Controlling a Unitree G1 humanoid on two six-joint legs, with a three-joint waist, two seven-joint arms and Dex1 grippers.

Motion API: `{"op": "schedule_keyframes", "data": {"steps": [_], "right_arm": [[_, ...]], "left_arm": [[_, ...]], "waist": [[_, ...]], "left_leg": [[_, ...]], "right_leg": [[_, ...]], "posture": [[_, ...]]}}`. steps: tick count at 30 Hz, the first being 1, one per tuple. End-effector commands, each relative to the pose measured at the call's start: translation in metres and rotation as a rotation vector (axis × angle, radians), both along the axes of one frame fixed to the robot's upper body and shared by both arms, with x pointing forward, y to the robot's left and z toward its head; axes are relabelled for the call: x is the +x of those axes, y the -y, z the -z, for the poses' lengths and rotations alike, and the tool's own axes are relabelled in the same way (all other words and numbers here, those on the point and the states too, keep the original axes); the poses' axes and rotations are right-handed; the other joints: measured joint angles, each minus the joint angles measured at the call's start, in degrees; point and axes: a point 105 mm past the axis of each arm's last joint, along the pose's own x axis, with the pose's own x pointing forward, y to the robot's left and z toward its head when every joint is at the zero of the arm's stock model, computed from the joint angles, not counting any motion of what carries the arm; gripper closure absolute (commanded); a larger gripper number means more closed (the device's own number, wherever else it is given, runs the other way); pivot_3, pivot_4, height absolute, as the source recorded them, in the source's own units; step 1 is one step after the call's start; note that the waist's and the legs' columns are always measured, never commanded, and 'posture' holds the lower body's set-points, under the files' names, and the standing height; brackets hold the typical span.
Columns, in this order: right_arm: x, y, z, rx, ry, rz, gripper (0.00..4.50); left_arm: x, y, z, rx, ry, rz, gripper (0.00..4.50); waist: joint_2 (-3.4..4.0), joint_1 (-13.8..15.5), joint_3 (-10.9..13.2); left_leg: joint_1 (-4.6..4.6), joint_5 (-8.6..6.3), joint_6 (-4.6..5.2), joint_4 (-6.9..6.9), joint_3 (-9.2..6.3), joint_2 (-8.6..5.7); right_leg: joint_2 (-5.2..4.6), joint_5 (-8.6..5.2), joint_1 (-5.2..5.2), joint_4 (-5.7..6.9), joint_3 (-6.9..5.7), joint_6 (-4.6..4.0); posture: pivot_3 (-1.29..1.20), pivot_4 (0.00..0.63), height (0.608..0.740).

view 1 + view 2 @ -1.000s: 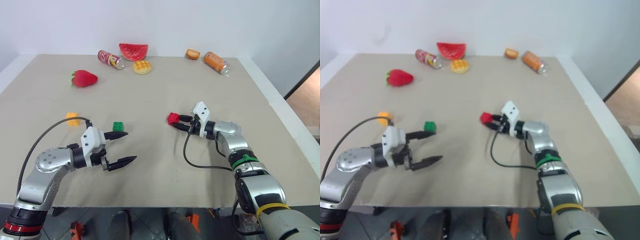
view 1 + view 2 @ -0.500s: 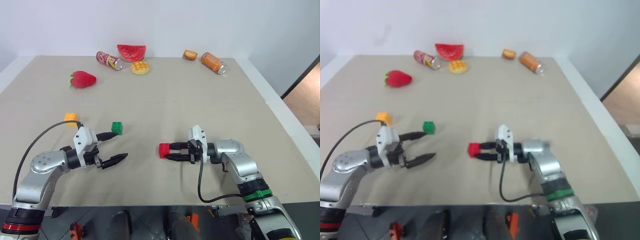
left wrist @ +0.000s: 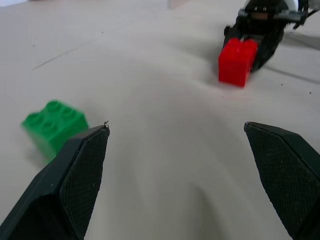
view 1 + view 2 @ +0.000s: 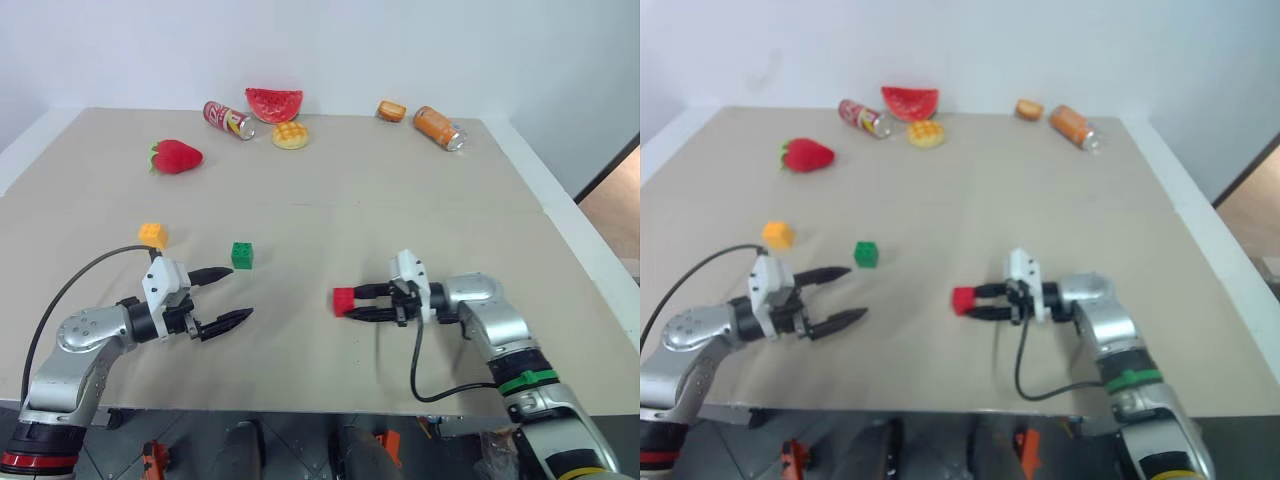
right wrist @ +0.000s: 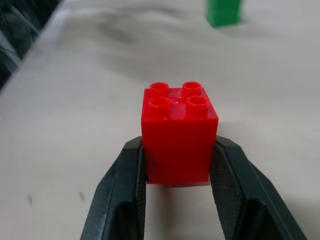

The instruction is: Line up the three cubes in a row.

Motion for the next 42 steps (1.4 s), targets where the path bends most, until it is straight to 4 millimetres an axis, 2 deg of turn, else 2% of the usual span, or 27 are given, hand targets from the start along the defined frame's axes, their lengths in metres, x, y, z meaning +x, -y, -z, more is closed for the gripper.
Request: {"op": "schedule_keyframes", "data": {"steps": [1, 15, 17, 23, 26, 33, 37, 40, 42], "right_arm": [[0.006, 0.020, 0.000, -0.030, 0.011, 0.067, 3.29], [-0.010, 0.006, 0.019, -0.088, 0.003, -0.033, 3.29], [-0.007, 0.007, 0.019, -0.098, 0.008, -0.028, 2.25], [-0.003, 0.013, 0.017, -0.122, 0.006, -0.018, 0.22], [-0.002, 0.017, 0.013, -0.135, 0.012, -0.022, 0.22], [0.003, 0.035, -0.024, -0.161, 0.089, -0.016, 0.22], [0.016, 0.040, -0.075, -0.042, 0.204, 0.061, 0.22], [0.019, 0.032, -0.112, 0.102, 0.263, 0.084, 0.22], [0.016, 0.025, -0.126, 0.175, 0.266, 0.075, 0.22]], "left_arm": [[-0.002, 0.001, -0.014, -0.005, 0.052, 0.008, 0.00], [0.002, 0.005, -0.016, -0.021, 0.053, 0.011, 0.00], [0.002, 0.004, -0.016, -0.023, 0.052, 0.005, 0.00], [0.003, -0.004, -0.011, -0.030, 0.028, -0.035, 0.00], [0.004, -0.007, -0.007, -0.028, 0.013, -0.054, 0.00], [0.008, -0.031, 0.022, 0.098, -0.088, -0.181, 0.00], [0.017, -0.036, 0.026, 0.084, -0.113, -0.282, 0.00], [0.027, -0.033, 0.021, 0.036, -0.099, -0.337, 0.00], [0.033, -0.031, 0.018, -0.008, -0.100, -0.376, 0.00]], "waist": [[0.00, -0.02, 0.00], [-0.02, -0.15, -0.01], [-0.03, -0.18, -0.02], [-0.06, -0.46, -0.04], [-0.05, -0.47, -0.03], [-0.04, -0.35, -0.02], [0.00, -0.50, 0.00], [0.00, -0.48, 0.00], [-0.01, -0.48, 0.00]], "left_leg": [[0.01, 0.00, 0.00, 0.04, 0.03, -0.03], [0.01, 0.01, 0.02, -0.02, 0.03, -0.04], [0.01, 0.01, 0.02, -0.03, 0.02, -0.03], [0.06, 0.02, 0.03, 0.01, 0.03, 0.03], [0.12, 0.05, 0.07, 0.05, 0.05, 0.03], [0.00, 0.10, 0.10, 0.06, 0.17, -0.06], [-0.04, 0.08, 0.10, -0.10, 0.30, 0.01], [-0.04, 0.06, 0.11, -0.22, 0.33, 0.10], [-0.05, 0.04, 0.09, -0.22, 0.24, 0.15]], "right_leg": [[-0.05, 0.02, 0.01, 0.00, 0.01, 0.01], [-0.04, -0.02, 0.01, 0.00, 0.00, 0.08], [-0.02, -0.02, 0.01, 0.00, 0.00, 0.07], [0.02, 0.07, 0.03, 0.00, 0.02, 0.01], [0.00, 0.20, 0.03, 0.00, 0.02, -0.06], [-0.21, 0.23, -0.07, -0.02, -0.02, -0.09], [-0.19, 0.11, -0.22, -0.02, 0.00, -0.05], [-0.04, 0.09, -0.29, 0.00, 0.05, -0.05], [0.08, 0.15, -0.26, 0.00, 0.05, 0.12]], "posture": [[0.00, 0.150, 0.740], [0.00, 0.150, 0.740], [0.00, 0.150, 0.740], [0.00, 0.150, 0.740], [0.00, 0.150, 0.740], [0.00, 0.150, 0.740], [0.00, 0.150, 0.740], [0.00, 0.150, 0.740], [0.00, 0.150, 0.740]]}}
